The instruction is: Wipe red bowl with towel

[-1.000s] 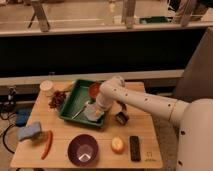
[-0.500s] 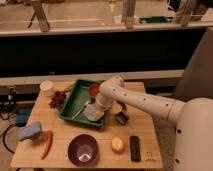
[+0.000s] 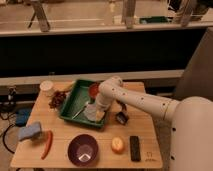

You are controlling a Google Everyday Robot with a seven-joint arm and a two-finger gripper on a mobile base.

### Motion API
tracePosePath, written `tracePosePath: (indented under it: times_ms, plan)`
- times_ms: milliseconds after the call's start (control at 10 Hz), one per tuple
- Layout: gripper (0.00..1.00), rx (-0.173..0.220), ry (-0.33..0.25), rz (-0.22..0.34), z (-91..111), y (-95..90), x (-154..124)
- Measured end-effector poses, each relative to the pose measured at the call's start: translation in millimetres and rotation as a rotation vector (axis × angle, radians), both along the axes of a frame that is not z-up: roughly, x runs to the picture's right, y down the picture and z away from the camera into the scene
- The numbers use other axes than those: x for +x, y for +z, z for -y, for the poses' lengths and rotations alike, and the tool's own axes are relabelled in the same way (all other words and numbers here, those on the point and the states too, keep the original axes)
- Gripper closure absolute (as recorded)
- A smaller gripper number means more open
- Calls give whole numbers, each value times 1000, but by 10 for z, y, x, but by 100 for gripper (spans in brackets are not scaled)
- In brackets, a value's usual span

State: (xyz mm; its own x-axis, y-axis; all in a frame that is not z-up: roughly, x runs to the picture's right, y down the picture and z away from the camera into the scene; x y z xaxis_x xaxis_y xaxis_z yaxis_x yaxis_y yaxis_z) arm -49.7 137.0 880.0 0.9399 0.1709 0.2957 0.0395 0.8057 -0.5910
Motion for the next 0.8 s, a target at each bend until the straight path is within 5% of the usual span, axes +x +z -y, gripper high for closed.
tracePosePath:
  times_ms: [300, 800]
  plan:
    - [28, -7, -7, 1, -23, 77, 19]
    - [77, -10, -17, 2, -41, 130, 54]
